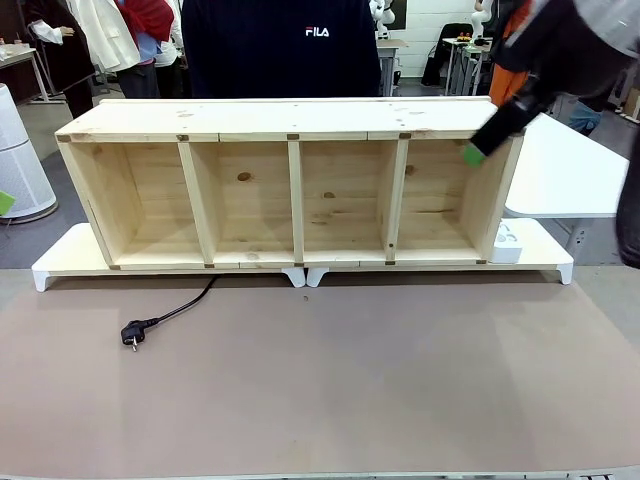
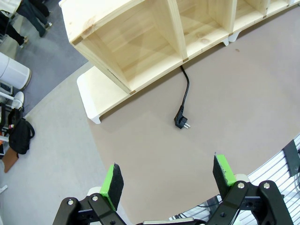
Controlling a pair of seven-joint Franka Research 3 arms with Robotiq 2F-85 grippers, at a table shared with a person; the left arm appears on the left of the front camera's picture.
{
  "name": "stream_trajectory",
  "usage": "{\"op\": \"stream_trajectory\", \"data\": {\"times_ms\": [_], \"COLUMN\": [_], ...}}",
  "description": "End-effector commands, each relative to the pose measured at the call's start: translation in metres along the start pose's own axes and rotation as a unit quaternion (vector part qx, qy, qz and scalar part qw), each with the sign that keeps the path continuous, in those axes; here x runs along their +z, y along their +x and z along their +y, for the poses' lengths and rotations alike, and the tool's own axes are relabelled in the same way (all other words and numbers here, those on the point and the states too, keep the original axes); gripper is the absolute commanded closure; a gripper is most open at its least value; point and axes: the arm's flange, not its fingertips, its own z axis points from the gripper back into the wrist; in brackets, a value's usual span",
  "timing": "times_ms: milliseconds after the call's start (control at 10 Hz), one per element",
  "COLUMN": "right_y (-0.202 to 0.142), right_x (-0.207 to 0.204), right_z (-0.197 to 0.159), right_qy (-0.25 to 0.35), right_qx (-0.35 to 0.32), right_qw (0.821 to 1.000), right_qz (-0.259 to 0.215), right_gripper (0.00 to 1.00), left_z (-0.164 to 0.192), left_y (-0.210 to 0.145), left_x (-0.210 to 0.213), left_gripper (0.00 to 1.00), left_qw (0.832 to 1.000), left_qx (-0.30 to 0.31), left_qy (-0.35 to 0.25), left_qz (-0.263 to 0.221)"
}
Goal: Perform cable management.
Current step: When the cord part of the Power Cable appears at the lower middle area of the table and stops, grasp the cord part of the Power Cable.
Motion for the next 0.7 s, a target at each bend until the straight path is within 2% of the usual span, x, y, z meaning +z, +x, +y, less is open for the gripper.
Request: {"op": "stream_trajectory", "data": {"times_ms": [0, 300, 600], "right_y": [0.043, 0.109, 0.151], "right_x": [-0.005, -0.012, -0.034], "right_z": [0.01, 0.054, 0.1], "right_qy": [0.035, 0.064, 0.076], "right_qx": [0.023, 0.065, 0.106], "right_qw": [0.999, 0.995, 0.991], "right_qz": [0.023, 0.03, 0.037], "right_gripper": [0.0, 0.0, 0.0], "left_z": [-0.001, -0.001, -0.001], "left_y": [0.001, 0.001, 0.001], "left_x": [-0.002, -0.002, -0.002], "left_gripper": [0.0, 0.0, 0.0], "left_qw": [1.0, 1.0, 1.0], "left_qx": [0.01, 0.01, 0.01], "left_qy": [0.0, 0.0, 0.0], "left_qz": [-0.005, -0.005, -0.005]}}
